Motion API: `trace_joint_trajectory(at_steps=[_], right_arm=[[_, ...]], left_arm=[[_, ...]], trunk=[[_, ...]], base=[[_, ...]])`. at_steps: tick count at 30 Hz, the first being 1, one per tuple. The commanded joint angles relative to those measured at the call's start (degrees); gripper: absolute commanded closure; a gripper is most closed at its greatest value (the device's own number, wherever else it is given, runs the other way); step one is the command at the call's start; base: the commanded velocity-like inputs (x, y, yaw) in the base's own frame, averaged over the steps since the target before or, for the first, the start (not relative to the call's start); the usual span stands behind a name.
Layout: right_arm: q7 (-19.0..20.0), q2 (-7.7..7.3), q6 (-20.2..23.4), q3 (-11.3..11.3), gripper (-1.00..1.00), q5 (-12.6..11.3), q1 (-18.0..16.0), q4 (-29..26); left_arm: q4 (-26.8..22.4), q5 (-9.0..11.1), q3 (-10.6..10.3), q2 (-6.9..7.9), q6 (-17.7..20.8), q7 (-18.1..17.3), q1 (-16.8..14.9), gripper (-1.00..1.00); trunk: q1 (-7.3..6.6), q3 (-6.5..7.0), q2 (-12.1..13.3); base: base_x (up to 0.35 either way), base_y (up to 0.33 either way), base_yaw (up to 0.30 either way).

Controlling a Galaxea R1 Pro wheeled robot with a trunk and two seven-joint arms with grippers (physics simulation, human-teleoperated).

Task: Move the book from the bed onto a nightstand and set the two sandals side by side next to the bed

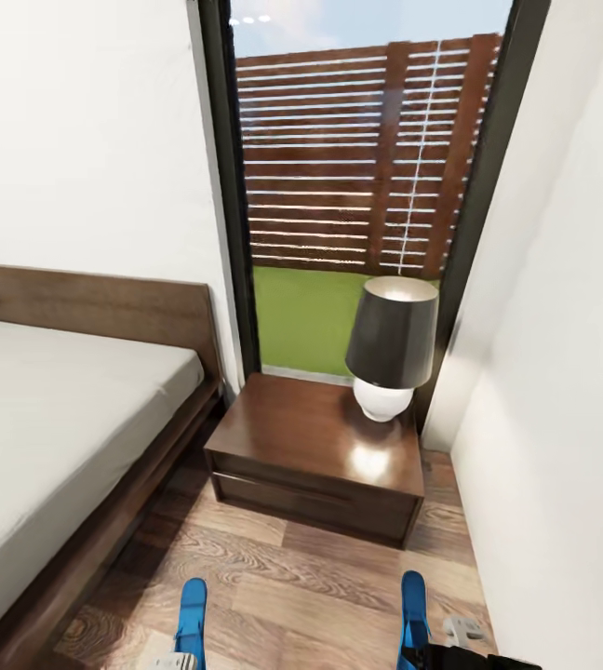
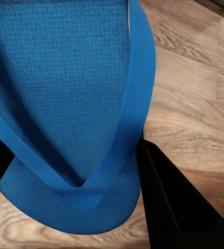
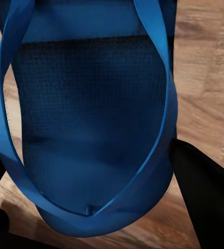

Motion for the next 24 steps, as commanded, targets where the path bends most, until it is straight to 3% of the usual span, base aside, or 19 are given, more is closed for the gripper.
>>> trace_joint_trajectory(at_steps=[1,24], right_arm=[[0.17,-0.05,-0.06,-0.51,1.00,0.28,-0.07,0.15],[0.17,-0.05,-0.06,-0.52,1.00,0.30,-0.07,0.14]], left_arm=[[0.10,-0.21,0.28,-0.01,-0.19,-0.31,-0.05,1.00],[0.11,-0.21,0.28,-0.01,-0.19,-0.31,-0.05,1.00]], trunk=[[-0.01,-0.05,-0.02],[-0.01,-0.05,-0.02]], base=[[0.000,0.000,0.287],[0.000,0.000,0.287]])
